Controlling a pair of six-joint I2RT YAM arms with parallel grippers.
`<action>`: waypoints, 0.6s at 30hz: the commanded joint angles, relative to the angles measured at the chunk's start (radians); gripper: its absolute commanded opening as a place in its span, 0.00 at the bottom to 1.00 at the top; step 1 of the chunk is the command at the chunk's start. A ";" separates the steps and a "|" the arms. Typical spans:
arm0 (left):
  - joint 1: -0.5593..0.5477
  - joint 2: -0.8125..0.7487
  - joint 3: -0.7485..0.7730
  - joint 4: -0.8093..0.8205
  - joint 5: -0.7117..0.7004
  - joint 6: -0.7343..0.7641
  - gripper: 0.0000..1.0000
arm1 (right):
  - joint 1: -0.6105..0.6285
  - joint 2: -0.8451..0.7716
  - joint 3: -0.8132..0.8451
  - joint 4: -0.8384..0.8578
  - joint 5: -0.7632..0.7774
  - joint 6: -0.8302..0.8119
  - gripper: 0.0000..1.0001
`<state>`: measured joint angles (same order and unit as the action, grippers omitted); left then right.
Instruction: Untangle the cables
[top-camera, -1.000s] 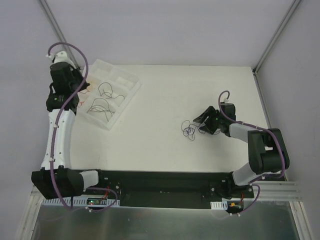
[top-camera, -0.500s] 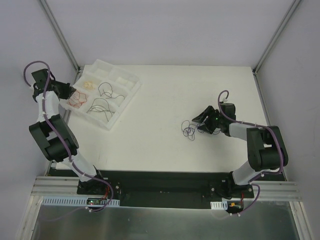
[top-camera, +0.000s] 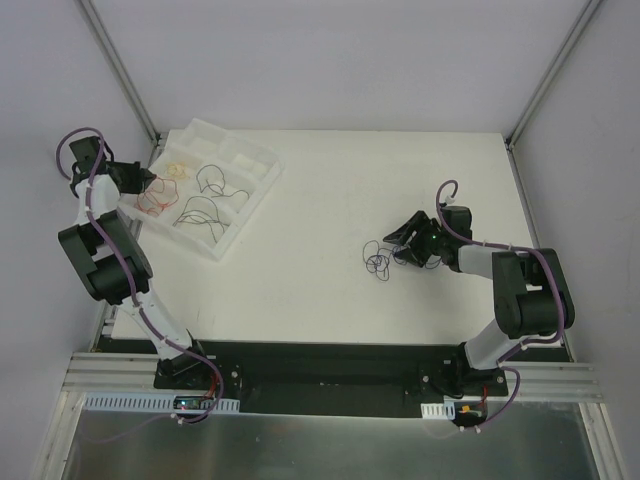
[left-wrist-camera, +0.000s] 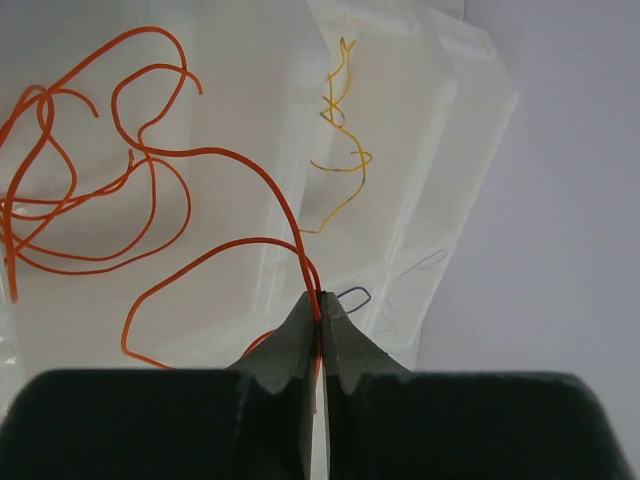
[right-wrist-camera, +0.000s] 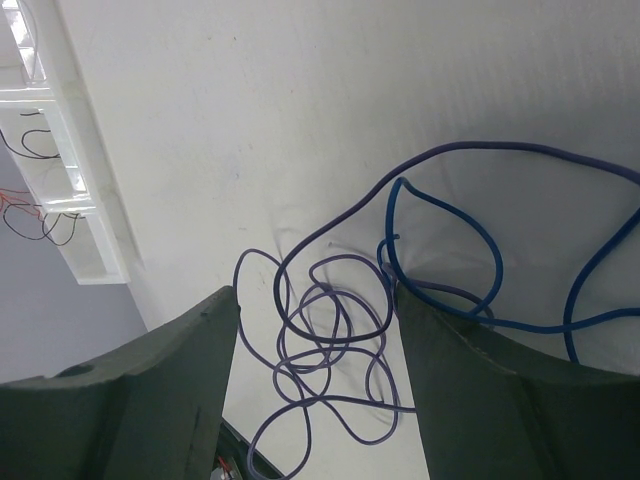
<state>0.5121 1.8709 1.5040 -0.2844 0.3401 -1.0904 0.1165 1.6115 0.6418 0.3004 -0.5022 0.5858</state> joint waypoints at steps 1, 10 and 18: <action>0.019 0.034 0.048 0.024 -0.021 0.006 0.00 | -0.006 0.011 -0.004 0.009 -0.004 -0.001 0.68; 0.060 0.036 0.038 0.042 -0.107 0.113 0.00 | -0.008 0.014 -0.004 0.011 -0.004 0.000 0.67; 0.078 0.017 0.013 0.047 -0.108 0.149 0.00 | -0.006 0.013 -0.004 0.014 -0.006 0.002 0.67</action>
<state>0.5320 1.9068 1.5097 -0.2897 0.2852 -0.9909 0.1154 1.6135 0.6418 0.3035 -0.5060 0.5888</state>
